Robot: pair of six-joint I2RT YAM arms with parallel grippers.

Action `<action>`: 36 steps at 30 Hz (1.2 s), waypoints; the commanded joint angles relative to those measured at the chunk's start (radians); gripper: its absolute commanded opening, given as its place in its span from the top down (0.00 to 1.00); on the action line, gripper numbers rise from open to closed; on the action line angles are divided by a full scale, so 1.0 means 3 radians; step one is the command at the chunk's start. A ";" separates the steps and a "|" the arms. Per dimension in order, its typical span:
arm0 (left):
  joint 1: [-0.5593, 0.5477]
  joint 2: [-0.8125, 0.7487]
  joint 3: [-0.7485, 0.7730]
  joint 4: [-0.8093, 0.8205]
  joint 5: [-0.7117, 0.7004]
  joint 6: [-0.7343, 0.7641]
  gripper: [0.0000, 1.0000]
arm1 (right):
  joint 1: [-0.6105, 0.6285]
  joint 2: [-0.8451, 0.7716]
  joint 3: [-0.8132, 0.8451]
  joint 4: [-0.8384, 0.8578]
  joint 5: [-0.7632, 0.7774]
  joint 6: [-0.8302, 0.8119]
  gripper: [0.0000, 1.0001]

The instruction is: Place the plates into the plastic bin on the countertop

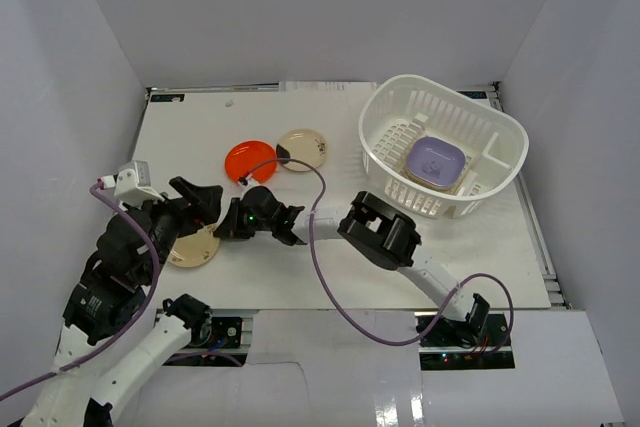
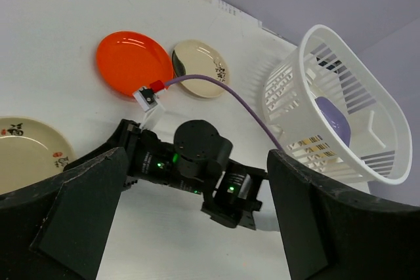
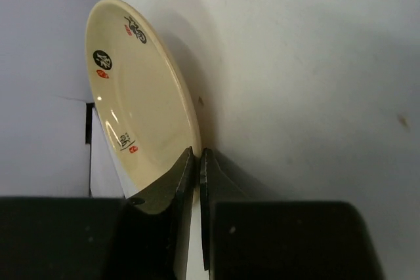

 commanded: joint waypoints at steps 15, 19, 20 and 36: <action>0.0003 0.0558 -0.0854 0.1303 -0.0042 -0.0767 0.06 | -0.1271 -0.3778 -0.2261 -0.0844 0.1027 -0.1881 0.92; 0.0003 0.0916 -0.1156 0.1753 -0.0088 -0.0937 0.11 | -0.2287 -0.4430 -0.2476 -0.1237 0.0920 -0.2009 0.92; 0.0013 0.1007 -0.1207 0.1931 -0.0093 -0.0957 0.14 | -0.2483 -0.4562 -0.2496 -0.1304 0.0849 -0.2004 0.92; 0.1005 0.2583 -0.1386 0.2680 0.0694 -0.1203 0.07 | -0.4356 -0.4456 -0.3345 -0.1423 0.0050 -0.1677 0.92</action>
